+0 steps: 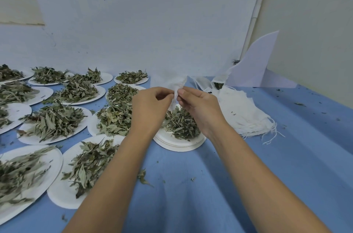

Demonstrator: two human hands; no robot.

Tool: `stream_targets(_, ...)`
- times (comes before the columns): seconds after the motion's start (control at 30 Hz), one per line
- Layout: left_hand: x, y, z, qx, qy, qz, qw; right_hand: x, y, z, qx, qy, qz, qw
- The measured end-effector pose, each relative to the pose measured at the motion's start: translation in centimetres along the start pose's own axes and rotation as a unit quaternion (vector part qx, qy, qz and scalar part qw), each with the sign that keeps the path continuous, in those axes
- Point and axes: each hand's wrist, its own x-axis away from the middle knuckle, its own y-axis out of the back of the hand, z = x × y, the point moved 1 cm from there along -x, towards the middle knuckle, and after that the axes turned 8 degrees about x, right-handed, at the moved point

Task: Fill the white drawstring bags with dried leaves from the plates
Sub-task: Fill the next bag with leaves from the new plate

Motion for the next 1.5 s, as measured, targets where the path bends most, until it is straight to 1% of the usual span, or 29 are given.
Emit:
stream_targets(0.13,0.1,-0.2,-0.3,0.038,-0.005,0.018,0.999,0.2,-0.2,0.2,0.011,0.010,-0.028,1.000)
stream_targets(0.23,0.1,-0.3,-0.2,0.024,-0.020,0.022,0.999,0.3,-0.1,0.2,0.036,0.018,-0.026,0.999)
stream_targets(0.37,-0.3,0.1,0.0,0.008,-0.021,0.015,1.000,0.4,0.1,0.2,0.056,0.019,-0.027,0.998)
stream_targets(0.4,-0.3,0.3,0.0,-0.012,-0.030,0.009,0.999,0.4,0.1,0.3,0.060,0.021,-0.029,0.998)
stream_targets(0.47,-0.2,0.4,0.0,-0.089,-0.075,-0.007,0.993,0.4,0.2,0.3,0.080,0.033,-0.035,0.996)
stream_targets(0.57,-0.1,0.4,0.2,-0.177,-0.124,-0.039,0.976,0.5,0.1,0.6,0.147,0.065,-0.053,0.985)
stream_targets(0.67,0.2,0.1,0.1,-0.204,-0.139,-0.065,0.967,0.8,-0.5,0.5,0.231,0.100,-0.081,0.964)
stream_targets(0.73,0.5,-0.3,-0.1,-0.206,-0.148,-0.069,0.965,1.1,-0.9,0.4,0.261,0.141,-0.094,0.950)
stream_targets(0.87,0.9,-0.6,-0.4,-0.211,-0.163,-0.053,0.962,1.4,-1.3,0.4,0.317,0.212,-0.075,0.921)
stream_targets(0.93,1.0,-0.6,-0.4,-0.208,-0.169,-0.048,0.962,1.5,-1.3,0.3,0.374,0.241,-0.077,0.892)
stream_targets(0.97,1.0,-0.6,-0.4,-0.203,-0.170,-0.050,0.963,1.6,-1.3,0.2,0.416,0.249,-0.078,0.871)
stream_targets(1.07,1.1,-0.7,-0.4,-0.175,-0.175,-0.060,0.967,1.5,-1.5,0.0,0.545,0.236,-0.057,0.803)
stream_targets(1.1,1.1,-0.7,-0.4,-0.168,-0.177,-0.062,0.968,1.5,-1.6,-0.1,0.564,0.227,-0.042,0.793)
stream_targets(1.17,1.0,-0.6,-0.3,-0.155,-0.182,-0.066,0.969,1.5,-1.8,-0.1,0.579,0.214,-0.012,0.787)
stream_targets(1.2,0.9,-0.4,-0.2,-0.150,-0.184,-0.071,0.969,1.5,-1.7,-0.1,0.596,0.208,-0.005,0.776)
stream_targets(1.3,0.6,0.2,-0.2,-0.163,-0.183,-0.104,0.964,1.3,-1.0,-0.1,0.671,0.190,-0.035,0.716)
stream_targets(1.33,0.6,0.3,-0.2,-0.180,-0.181,-0.116,0.960,1.2,-0.7,0.0,0.681,0.184,-0.048,0.707)
stream_targets(1.4,0.7,0.4,-0.3,-0.205,-0.184,-0.122,0.954,1.1,-0.6,-0.1,0.680,0.182,-0.056,0.708)
stream_targets(1.43,0.8,0.3,-0.4,-0.211,-0.189,-0.115,0.952,1.1,-0.7,-0.2,0.672,0.189,-0.049,0.715)
stream_targets(1.5,0.9,-0.1,-0.4,-0.216,-0.192,-0.103,0.952,1.2,-1.1,-0.3,0.632,0.218,-0.032,0.743)
